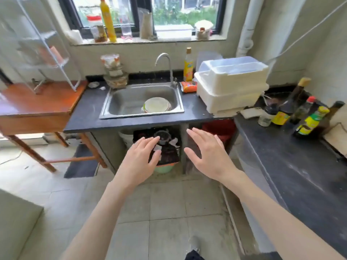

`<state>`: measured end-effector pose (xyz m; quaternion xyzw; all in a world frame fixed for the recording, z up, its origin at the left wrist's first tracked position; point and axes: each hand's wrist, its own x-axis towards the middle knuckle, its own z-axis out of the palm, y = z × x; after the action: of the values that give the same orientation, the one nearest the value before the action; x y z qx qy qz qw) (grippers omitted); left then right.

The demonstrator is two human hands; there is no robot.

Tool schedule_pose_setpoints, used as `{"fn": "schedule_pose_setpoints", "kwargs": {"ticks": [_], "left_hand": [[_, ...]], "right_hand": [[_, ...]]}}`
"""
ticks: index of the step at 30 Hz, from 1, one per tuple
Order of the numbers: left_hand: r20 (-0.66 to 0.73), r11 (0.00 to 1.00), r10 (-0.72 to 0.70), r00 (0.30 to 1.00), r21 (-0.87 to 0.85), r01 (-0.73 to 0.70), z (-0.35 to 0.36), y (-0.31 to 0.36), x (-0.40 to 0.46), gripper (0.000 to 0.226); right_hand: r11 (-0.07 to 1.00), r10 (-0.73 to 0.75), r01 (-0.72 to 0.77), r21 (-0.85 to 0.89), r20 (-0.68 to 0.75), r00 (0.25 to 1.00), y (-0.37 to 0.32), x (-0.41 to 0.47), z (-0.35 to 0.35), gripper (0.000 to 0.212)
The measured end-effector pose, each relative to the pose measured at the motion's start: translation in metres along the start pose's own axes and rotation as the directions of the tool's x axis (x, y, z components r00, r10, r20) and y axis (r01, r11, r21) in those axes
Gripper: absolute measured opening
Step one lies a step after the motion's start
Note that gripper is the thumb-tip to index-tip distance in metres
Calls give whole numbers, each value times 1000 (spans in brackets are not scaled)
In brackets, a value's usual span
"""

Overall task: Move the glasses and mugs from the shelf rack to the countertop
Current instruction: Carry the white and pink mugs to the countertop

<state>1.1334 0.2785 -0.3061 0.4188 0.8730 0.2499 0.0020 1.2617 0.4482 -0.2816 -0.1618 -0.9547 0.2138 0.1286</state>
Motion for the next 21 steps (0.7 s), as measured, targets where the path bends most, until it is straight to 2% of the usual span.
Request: {"fn": "schedule_pose_setpoints", "kwargs": {"ticks": [4, 10, 14, 21], "left_hand": [[-115, 985, -162, 980, 37, 167, -39, -67, -11, 44], [-186, 924, -355, 916, 80, 374, -90, -156, 15, 45], [-231, 885, -427, 874, 91, 457, -132, -198, 40, 43], [-309, 839, -514, 800, 13, 543, -181, -259, 75, 45]], "right_hand": [[989, -150, 148, 20, 73, 986, -53, 65, 38, 56], [934, -355, 348, 74, 128, 926, -115, 173, 91, 54], [897, -436, 419, 140, 120, 892, -156, 244, 112, 52], [836, -546, 531, 138, 109, 831, -220, 343, 143, 53]]}}
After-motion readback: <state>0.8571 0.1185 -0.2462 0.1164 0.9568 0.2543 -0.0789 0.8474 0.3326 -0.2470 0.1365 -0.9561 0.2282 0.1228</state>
